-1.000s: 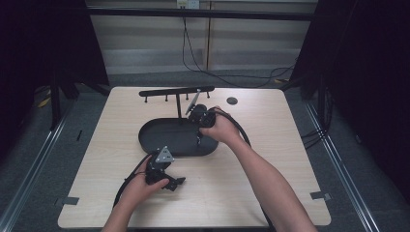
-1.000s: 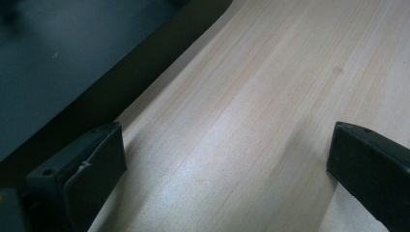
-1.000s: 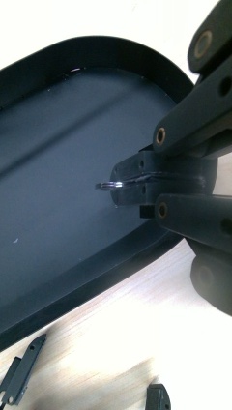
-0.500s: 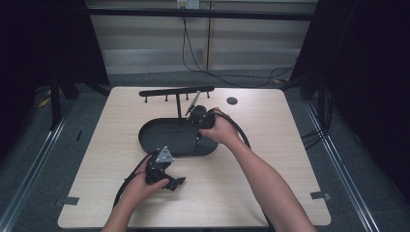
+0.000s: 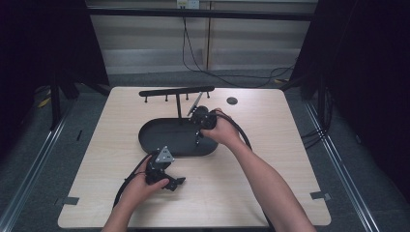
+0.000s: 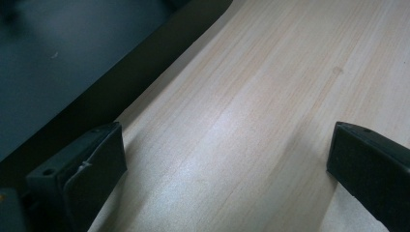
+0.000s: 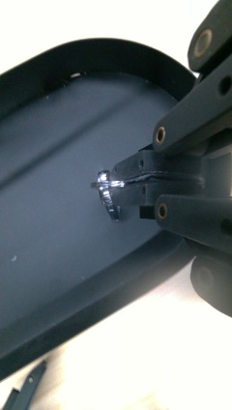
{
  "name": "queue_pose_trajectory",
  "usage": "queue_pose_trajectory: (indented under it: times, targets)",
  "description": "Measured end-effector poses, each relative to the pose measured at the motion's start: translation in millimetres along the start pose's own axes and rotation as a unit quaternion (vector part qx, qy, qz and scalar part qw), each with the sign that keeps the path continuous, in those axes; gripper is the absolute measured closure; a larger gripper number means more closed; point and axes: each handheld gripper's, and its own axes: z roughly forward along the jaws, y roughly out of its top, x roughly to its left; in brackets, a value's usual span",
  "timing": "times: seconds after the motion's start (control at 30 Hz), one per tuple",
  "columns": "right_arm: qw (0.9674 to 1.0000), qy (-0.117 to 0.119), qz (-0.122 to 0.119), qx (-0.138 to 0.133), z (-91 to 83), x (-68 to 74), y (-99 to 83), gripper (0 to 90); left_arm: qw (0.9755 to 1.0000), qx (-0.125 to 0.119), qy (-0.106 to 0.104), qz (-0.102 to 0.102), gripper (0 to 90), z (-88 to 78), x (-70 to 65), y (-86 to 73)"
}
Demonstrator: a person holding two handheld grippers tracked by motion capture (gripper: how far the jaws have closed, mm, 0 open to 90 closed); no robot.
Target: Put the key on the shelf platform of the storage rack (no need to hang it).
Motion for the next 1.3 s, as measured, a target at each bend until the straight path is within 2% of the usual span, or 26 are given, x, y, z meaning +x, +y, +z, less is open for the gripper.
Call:
queue_pose_trajectory:
  times: [0.33, 0.5, 0.8, 1.3]
  targets:
    - [0.9997, -0.006, 0.008, -0.023, -0.1, -4.1, -2.3, 84.9, 1.0, 0.0, 0.0, 0.0, 0.0, 0.0, -0.1, 0.0]
    - [0.9998, 0.002, 0.01, -0.016, 0.7, -3.6, -3.4, 82.0, 1.0, 0.0, 0.0, 0.0, 0.0, 0.1, -0.1, 0.0]
    - [0.9997, 0.002, 0.012, -0.023, -1.1, -3.4, -4.7, 77.3, 1.0, 0.0, 0.0, 0.0, 0.0, 0.0, -0.1, 0.0]
    - [0.9988, 0.002, 0.03, -0.037, -9.0, -2.7, -11.3, 55.8, 1.0, 0.0, -0.001, 0.0, 0.0, 0.0, -0.1, 0.0]
